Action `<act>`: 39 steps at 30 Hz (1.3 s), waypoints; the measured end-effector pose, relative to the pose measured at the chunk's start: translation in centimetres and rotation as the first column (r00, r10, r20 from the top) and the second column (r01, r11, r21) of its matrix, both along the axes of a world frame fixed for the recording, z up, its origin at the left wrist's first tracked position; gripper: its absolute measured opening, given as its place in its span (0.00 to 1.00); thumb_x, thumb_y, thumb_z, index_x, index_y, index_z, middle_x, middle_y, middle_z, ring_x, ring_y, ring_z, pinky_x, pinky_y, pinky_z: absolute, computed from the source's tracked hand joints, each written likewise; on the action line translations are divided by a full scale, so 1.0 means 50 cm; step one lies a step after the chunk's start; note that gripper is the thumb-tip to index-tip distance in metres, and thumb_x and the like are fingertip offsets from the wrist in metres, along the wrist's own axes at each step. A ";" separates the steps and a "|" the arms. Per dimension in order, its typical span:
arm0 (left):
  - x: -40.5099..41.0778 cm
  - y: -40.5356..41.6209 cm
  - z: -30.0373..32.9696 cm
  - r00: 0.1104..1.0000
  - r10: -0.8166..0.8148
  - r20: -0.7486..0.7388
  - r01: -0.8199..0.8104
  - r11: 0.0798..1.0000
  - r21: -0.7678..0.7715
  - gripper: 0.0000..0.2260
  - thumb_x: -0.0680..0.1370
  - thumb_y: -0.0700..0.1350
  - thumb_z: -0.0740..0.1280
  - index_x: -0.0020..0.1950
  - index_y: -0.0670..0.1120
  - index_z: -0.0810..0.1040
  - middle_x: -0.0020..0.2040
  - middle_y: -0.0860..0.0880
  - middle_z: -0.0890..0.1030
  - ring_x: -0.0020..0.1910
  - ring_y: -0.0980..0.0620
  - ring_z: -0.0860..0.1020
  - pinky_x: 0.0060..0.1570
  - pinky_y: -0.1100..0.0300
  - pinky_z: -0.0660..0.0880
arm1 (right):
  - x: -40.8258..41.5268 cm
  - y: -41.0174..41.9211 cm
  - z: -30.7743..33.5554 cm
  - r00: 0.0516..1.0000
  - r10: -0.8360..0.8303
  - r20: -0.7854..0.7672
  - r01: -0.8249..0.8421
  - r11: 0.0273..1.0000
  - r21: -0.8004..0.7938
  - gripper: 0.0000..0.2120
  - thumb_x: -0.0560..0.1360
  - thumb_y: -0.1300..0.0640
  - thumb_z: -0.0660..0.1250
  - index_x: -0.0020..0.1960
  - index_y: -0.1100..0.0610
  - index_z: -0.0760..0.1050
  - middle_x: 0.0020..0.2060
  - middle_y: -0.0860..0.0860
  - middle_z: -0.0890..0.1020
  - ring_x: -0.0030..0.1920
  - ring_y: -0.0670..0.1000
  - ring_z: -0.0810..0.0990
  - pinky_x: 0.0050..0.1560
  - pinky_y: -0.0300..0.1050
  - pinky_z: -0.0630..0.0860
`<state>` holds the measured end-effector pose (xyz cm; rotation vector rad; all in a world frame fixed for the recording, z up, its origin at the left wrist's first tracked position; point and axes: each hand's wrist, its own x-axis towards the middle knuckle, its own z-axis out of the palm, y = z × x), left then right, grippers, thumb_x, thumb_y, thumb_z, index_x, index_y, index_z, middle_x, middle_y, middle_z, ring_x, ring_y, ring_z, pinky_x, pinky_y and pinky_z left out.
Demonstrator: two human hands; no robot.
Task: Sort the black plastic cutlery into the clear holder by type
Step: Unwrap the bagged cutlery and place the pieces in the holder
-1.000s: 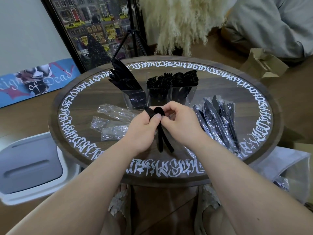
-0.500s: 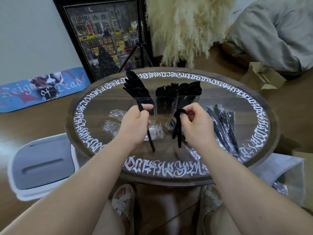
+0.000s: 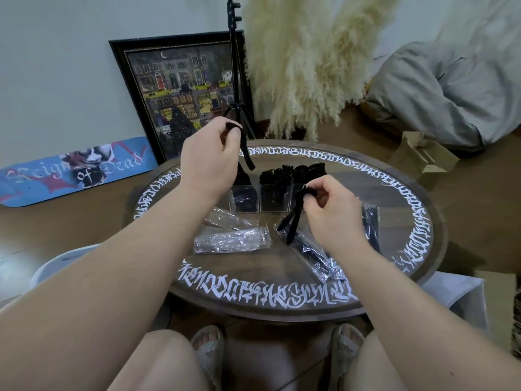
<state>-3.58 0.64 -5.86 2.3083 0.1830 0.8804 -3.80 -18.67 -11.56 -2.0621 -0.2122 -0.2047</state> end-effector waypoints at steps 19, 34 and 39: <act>0.087 0.017 -0.135 0.896 0.149 -0.419 0.099 0.852 0.514 0.16 0.83 0.53 0.54 0.65 0.54 0.77 0.61 0.52 0.77 0.64 0.44 0.65 0.59 0.48 0.65 | 0.044 -0.020 -0.046 1.000 0.008 -0.008 -0.008 0.999 -0.036 0.06 0.74 0.61 0.69 0.41 0.52 0.76 0.31 0.44 0.77 0.33 0.43 0.73 0.37 0.31 0.70; 0.017 -0.074 -0.080 0.895 -0.395 -0.207 0.443 0.839 0.316 0.13 0.74 0.46 0.63 0.54 0.47 0.83 0.47 0.50 0.85 0.46 0.49 0.82 0.48 0.55 0.78 | 0.055 -0.002 -0.016 0.999 0.047 0.007 -0.047 0.998 -0.029 0.11 0.69 0.57 0.75 0.35 0.50 0.74 0.31 0.45 0.77 0.31 0.42 0.72 0.36 0.31 0.70; 0.021 -0.050 -0.026 0.946 -0.300 -0.126 0.323 0.911 0.256 0.08 0.75 0.44 0.66 0.50 0.47 0.84 0.41 0.52 0.84 0.40 0.51 0.81 0.45 0.55 0.78 | 0.051 -0.010 0.001 1.000 0.022 -0.014 -0.023 0.999 -0.035 0.05 0.73 0.57 0.72 0.39 0.53 0.78 0.32 0.47 0.80 0.37 0.49 0.79 0.43 0.41 0.76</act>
